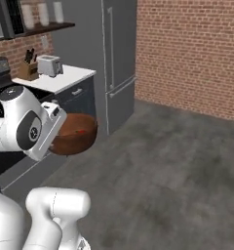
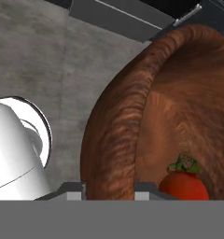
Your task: Pick the tomato from the sink and place it in the bowl. Then pick the bowl and place it in the microwave. Then close the microwave door and press the start button.
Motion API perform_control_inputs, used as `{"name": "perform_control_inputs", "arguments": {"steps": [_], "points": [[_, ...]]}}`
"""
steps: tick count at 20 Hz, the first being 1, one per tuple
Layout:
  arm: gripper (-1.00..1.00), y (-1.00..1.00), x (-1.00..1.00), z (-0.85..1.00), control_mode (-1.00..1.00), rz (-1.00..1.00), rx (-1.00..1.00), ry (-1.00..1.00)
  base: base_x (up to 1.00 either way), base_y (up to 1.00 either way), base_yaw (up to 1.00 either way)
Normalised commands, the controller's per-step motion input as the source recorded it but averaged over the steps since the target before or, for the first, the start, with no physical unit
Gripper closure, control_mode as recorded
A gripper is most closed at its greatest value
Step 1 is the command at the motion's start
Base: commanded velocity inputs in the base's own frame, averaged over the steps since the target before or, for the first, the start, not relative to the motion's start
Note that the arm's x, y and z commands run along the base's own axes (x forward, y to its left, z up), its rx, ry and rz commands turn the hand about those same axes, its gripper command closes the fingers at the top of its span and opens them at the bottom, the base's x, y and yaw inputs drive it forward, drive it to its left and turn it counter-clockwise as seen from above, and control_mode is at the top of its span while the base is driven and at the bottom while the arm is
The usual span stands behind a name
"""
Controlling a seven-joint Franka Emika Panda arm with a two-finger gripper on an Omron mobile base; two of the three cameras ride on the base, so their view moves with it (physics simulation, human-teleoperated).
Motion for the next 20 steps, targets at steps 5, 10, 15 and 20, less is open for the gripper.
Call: {"name": "perform_control_inputs", "arguments": {"steps": [5,10,15,20], "points": [[1.00,0.00,0.00,0.00,1.00,0.00,0.00,0.00,1.00,-0.49,0.58],[1.00,0.00,0.00,0.00,1.00,0.00,0.00,0.00,1.00,-0.52,0.58],[1.00,0.00,0.00,0.00,1.00,0.00,0.00,0.00,1.00,-0.48,0.60],[1.00,0.00,0.00,0.00,1.00,0.00,0.00,0.00,0.79,-0.33,0.67]]}}
